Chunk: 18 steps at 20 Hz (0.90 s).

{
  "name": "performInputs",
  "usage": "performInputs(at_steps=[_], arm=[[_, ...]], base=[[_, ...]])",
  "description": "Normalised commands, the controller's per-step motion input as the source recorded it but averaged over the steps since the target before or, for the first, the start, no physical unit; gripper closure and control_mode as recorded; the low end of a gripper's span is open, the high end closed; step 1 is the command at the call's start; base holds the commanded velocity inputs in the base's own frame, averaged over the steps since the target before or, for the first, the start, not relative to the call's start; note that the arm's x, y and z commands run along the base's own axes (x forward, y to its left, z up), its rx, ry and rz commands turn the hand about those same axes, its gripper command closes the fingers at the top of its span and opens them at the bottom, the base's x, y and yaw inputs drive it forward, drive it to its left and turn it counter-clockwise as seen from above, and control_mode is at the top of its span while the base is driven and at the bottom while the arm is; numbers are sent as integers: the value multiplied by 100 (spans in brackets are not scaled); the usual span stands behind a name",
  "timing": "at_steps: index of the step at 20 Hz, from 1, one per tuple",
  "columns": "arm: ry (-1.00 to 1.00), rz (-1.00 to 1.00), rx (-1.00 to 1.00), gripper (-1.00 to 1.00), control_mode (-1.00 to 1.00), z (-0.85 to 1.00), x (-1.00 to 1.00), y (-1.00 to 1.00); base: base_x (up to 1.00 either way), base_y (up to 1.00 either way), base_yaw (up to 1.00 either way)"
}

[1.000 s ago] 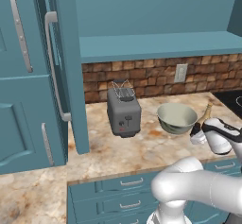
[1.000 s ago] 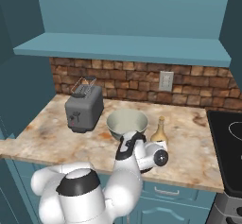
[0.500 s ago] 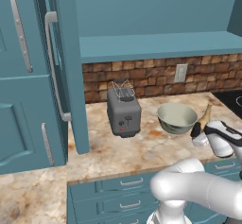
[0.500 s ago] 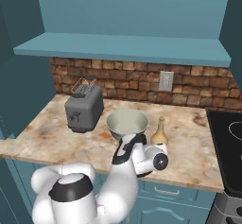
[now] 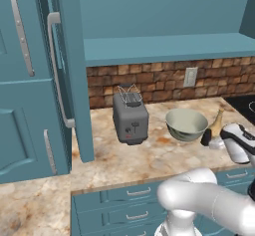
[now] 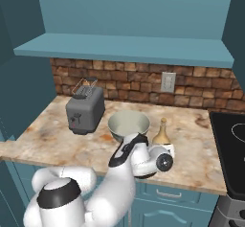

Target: Retrieve the bottle and the shaker from the cabinet and place them next to the mixing bowl on the counter. Then add garlic from the fridge to the mixing bowl.

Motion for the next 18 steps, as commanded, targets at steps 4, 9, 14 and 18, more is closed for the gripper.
performInputs(at_steps=[4, 9, 14, 18], arm=[[4, -1, 0, -100, -100, 83, -3, -5], [16, 0, 0, -100, -100, 72, -11, 1], [47, -3, -1, -100, -100, 30, 10, 61], [26, -7, -1, -100, -100, 39, 3, 65]], base=[[0, 0, 0], [0, 0, 0], [0, 0, 0], [0, 0, 0]])
